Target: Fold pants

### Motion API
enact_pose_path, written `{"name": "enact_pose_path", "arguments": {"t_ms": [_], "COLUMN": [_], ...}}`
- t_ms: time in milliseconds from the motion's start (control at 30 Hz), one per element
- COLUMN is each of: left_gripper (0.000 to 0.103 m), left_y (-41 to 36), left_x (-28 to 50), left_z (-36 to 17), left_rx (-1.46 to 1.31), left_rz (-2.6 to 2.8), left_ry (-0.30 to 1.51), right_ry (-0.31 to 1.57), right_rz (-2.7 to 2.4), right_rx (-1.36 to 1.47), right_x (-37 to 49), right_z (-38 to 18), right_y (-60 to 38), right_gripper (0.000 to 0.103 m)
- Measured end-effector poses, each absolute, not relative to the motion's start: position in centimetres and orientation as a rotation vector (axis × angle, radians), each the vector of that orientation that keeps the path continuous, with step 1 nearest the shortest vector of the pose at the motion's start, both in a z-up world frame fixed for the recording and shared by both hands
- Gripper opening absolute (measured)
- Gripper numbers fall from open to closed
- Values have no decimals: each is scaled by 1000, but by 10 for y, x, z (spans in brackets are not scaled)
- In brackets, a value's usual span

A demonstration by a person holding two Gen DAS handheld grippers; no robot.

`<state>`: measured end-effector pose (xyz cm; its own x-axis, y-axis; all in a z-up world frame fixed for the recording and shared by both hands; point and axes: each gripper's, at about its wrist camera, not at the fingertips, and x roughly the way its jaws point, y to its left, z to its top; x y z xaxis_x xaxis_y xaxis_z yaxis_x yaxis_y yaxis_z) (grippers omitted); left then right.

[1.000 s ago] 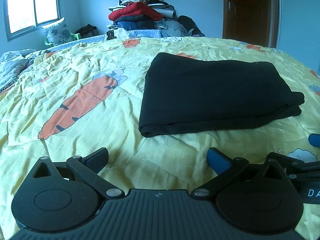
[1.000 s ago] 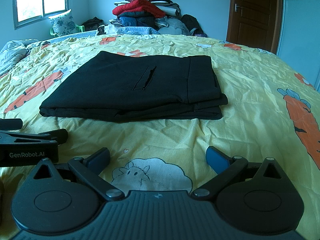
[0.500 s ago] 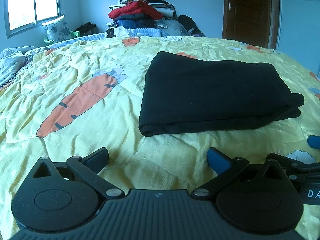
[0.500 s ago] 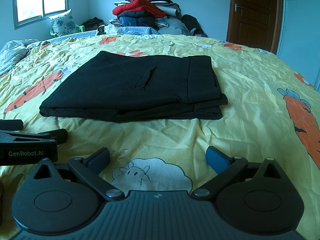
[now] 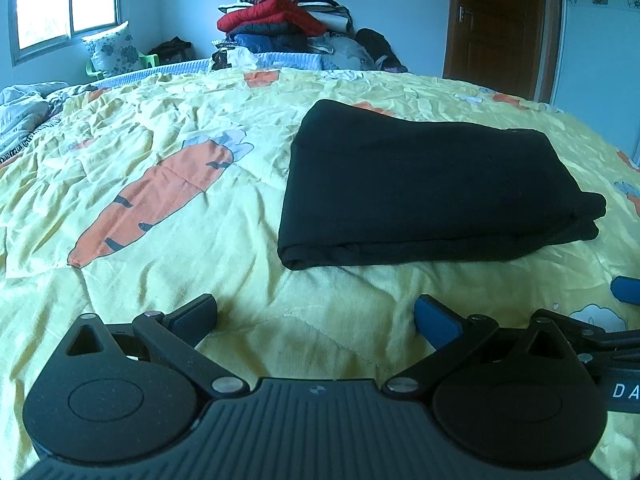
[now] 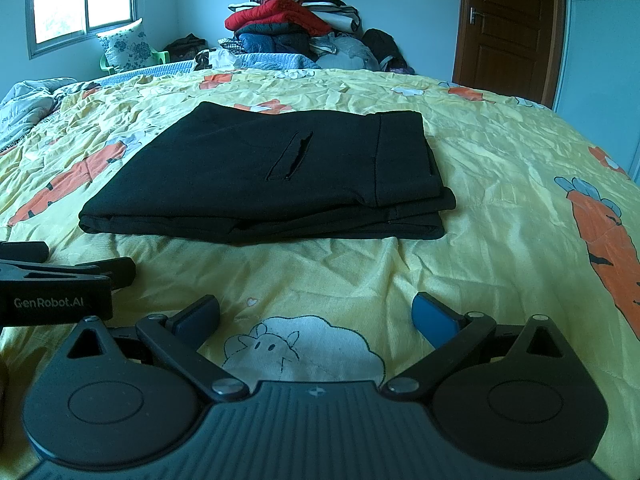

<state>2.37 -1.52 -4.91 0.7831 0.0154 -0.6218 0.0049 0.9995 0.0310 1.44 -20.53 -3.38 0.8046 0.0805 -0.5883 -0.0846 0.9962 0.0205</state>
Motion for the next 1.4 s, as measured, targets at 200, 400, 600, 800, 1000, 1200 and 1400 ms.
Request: {"name": "enact_pose_path", "arguments": {"t_ms": [200,400,600,800,1000,1200,1400], "left_gripper": [103,103,103,103,103,103,103], "left_y": [-15,-14,-14,-14,-14,-14,-14], "left_x": [23,23,23,23,23,23,23], "left_z": [-49,-48,-48,-48,-48,-48,-48], "left_rx": [26,24,23,23,23,24,23], "left_rz": [1,-1,-1,-1,-1,-1,-1], "left_ry": [672,673,673,673,673,673,673], "right_ry": [630,630,628,594,627,630,629], "right_rz": [88,88,85,59,24,19,25], "right_rx": [-7,-7,-1,42,25,14,17], "right_x": [14,15,15,18,26,26,25], "right_z": [-34,-34,-34,-26,-33,-34,-34], "right_y": [-205,-206,-206,-212,-212,-210,-210], "right_gripper": [103,103,103,103,103,103,103]}}
